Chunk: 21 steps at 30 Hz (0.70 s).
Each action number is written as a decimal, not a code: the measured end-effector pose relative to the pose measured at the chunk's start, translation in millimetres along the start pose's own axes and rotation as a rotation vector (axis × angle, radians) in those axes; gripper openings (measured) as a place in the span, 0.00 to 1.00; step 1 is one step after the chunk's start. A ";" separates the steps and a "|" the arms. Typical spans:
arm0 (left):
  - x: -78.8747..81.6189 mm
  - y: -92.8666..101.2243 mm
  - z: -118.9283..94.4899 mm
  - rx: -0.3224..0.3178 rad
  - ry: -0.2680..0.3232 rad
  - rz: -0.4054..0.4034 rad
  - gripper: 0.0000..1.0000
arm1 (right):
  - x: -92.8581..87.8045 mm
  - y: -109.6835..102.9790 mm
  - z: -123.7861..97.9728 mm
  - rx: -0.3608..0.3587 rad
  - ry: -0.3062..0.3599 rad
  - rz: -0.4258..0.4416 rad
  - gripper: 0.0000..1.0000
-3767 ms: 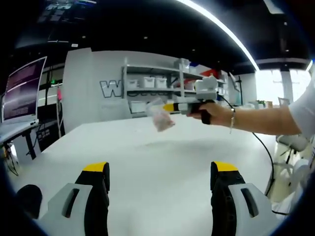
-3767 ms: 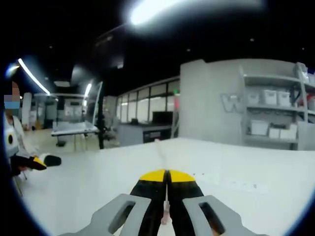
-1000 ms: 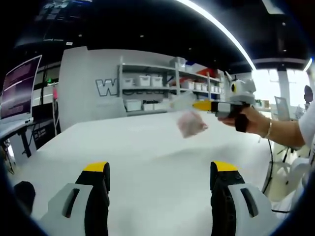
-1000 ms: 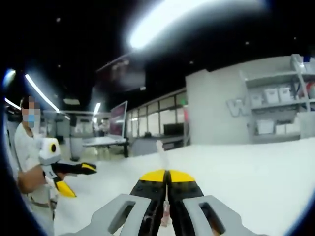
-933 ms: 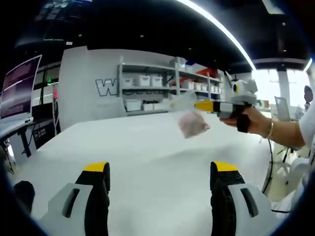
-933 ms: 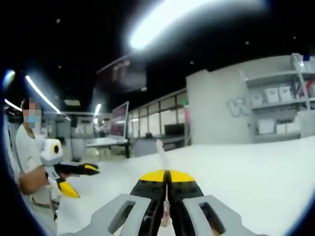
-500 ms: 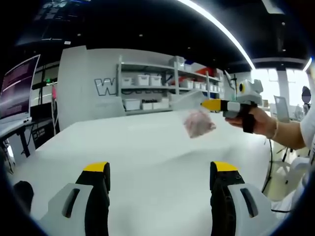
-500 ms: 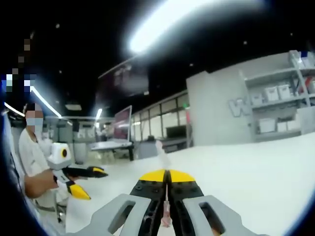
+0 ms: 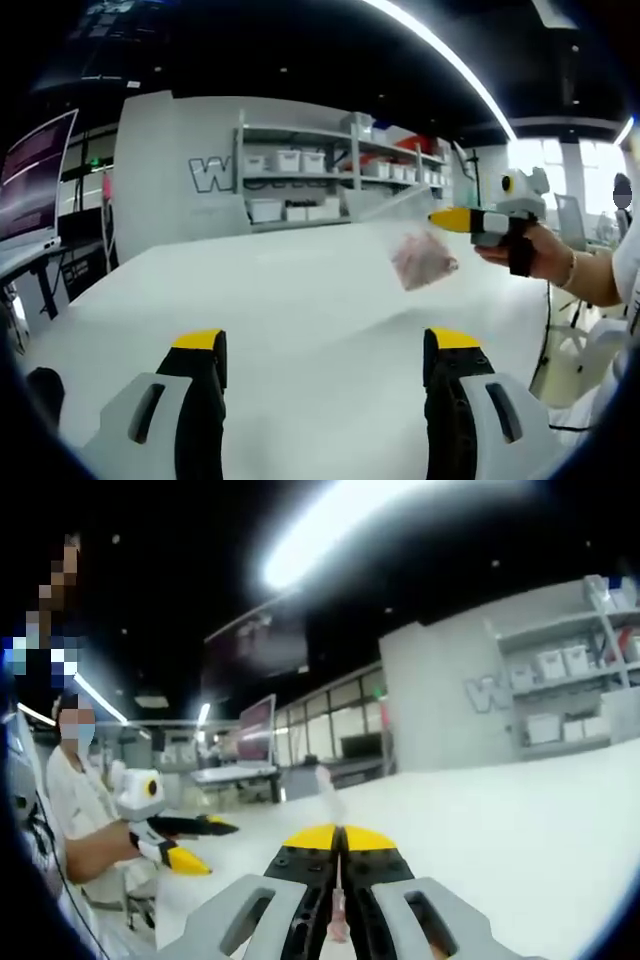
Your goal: Open the resealable bag by pulling the two sides of the seal apart until the entire bag opening is separated and visibly accessible.
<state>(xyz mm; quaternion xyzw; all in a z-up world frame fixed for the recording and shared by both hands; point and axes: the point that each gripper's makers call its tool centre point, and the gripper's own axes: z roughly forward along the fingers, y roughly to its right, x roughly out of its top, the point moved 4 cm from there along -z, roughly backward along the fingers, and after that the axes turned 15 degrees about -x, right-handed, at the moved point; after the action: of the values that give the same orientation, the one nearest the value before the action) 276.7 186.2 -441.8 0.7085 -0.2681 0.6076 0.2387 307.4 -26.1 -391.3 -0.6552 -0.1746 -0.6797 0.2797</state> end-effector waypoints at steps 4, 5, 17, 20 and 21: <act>1.0 1.6 1.0 -0.004 0.000 0.003 0.79 | -0.4 -6.5 -6.4 0.013 0.003 0.003 0.00; 1.0 1.6 0.8 -0.002 -0.001 0.004 0.79 | -0.1 -7.4 -8.1 0.016 0.003 0.004 0.00; 4.0 4.4 0.6 -0.013 -0.002 0.017 0.77 | -3.6 3.9 -17.7 0.023 -0.019 -0.001 0.00; 5.1 3.3 0.0 -0.011 0.000 0.019 0.77 | -2.4 9.2 -21.5 0.014 -0.017 -0.005 0.00; 5.4 3.2 0.1 -0.011 0.000 0.020 0.77 | -2.3 9.6 -22.2 0.012 -0.018 -0.010 0.00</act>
<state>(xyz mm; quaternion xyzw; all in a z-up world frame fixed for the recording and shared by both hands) 275.3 183.2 -436.5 0.7043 -0.2785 0.6086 0.2366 295.6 -46.6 -396.5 -0.6587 -0.1843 -0.6741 0.2788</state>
